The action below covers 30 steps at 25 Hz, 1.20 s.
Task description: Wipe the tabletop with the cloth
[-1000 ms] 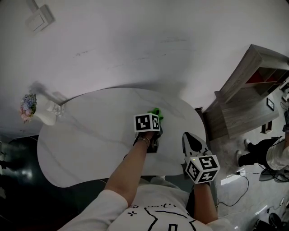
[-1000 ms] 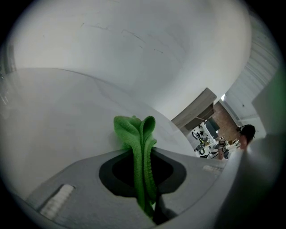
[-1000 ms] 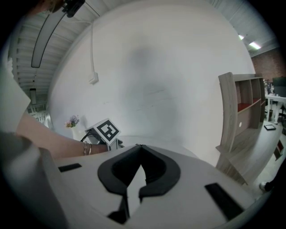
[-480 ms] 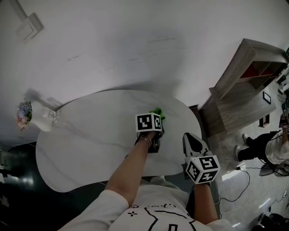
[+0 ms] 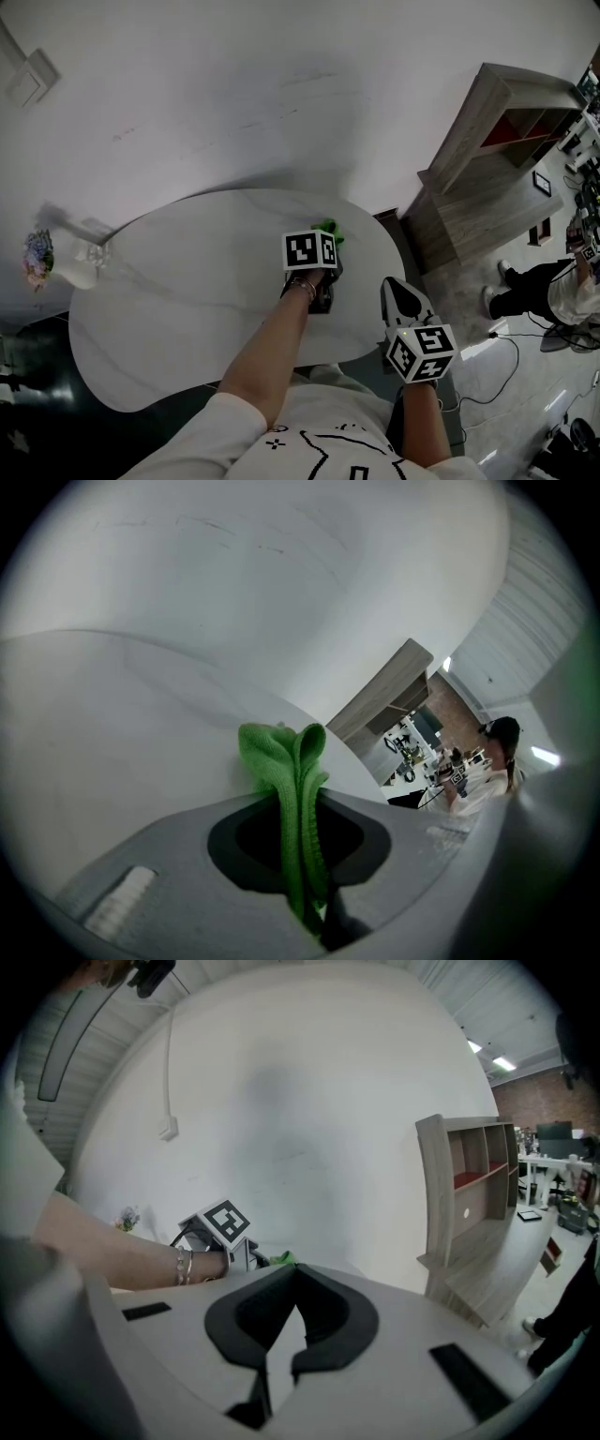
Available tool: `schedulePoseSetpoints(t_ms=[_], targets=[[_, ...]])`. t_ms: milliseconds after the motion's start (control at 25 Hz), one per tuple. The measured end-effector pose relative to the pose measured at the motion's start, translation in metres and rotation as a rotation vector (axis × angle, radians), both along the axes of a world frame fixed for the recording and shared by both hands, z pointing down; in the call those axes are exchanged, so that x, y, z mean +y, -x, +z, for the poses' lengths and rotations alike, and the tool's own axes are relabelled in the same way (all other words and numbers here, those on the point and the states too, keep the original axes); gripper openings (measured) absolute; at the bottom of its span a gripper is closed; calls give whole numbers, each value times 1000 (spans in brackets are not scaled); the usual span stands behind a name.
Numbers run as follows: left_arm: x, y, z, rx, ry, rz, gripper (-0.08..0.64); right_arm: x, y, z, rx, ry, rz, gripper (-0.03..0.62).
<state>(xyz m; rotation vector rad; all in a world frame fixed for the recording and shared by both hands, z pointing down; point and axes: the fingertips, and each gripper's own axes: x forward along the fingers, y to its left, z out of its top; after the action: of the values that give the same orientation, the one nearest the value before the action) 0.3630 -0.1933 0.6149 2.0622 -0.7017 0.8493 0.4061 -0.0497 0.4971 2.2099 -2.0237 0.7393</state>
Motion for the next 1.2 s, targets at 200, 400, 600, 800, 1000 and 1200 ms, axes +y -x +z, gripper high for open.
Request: schedulePoseSetpoints(t_ms=[200,400,600,800,1000,1200], targets=[[8,-21,0,7,0,41,49,13,-12,3,1,10,44,-3],[17,-43,0,17,10,82,49,29,-24,6,2,26,96,-5],[26,-65,0,26,12,120,49,40,-34,9,0,34,142,-5],[37,-82,0,45,36,154,49,44,-39,10,2,40,160,-5],[44,-98,1,71,65,180,49,50,-44,13,4,52,177,-5],[56,-117,0,78,66,220,49,60,-54,15,5,62,209,-5]])
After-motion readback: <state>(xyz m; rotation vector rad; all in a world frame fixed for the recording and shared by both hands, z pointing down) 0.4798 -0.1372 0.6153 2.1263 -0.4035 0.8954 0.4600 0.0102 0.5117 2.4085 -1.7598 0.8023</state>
